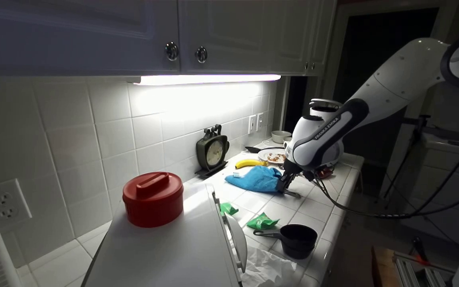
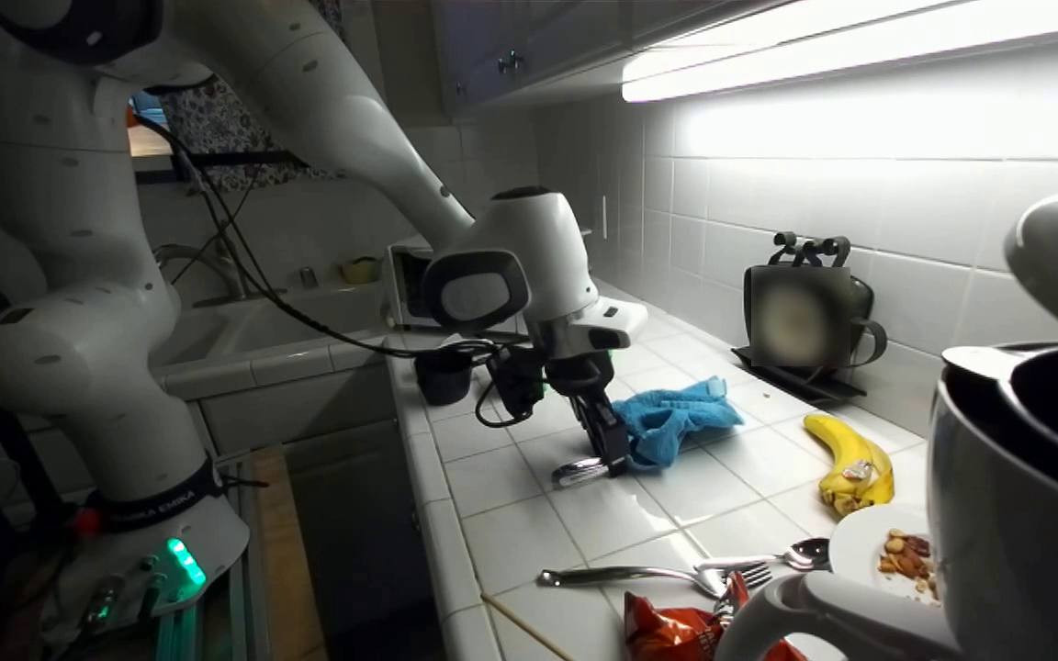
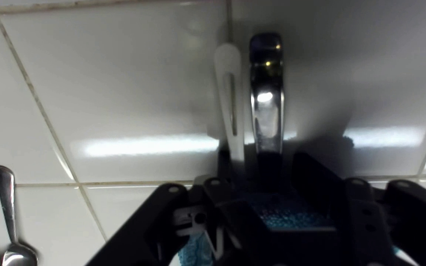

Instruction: Remove the fork from underneath the table

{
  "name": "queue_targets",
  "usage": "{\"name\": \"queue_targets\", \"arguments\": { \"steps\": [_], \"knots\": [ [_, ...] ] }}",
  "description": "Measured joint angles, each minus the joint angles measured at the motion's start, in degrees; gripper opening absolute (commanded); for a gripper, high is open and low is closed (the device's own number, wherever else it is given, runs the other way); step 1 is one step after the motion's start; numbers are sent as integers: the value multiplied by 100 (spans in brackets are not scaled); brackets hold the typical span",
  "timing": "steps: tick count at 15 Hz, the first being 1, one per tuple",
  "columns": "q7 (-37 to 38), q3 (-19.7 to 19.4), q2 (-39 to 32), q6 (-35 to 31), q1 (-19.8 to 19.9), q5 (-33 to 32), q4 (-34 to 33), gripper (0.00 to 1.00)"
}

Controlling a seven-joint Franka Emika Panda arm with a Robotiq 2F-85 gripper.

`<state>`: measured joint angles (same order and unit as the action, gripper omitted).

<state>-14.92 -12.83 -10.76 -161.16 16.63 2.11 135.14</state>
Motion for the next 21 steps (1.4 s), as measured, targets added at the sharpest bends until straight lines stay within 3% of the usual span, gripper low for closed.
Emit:
{"name": "queue_targets", "arguments": {
  "steps": [3, 11, 16, 21],
  "knots": [
    [0, 15, -3, 3, -1, -1, -46, 6],
    [-502, 230, 60, 354, 114, 171, -123, 8],
    [-1226, 325, 312, 1234, 143, 368, -133, 4],
    [-1455, 75, 584, 2124, 148, 174, -134, 5]
  ]
}}
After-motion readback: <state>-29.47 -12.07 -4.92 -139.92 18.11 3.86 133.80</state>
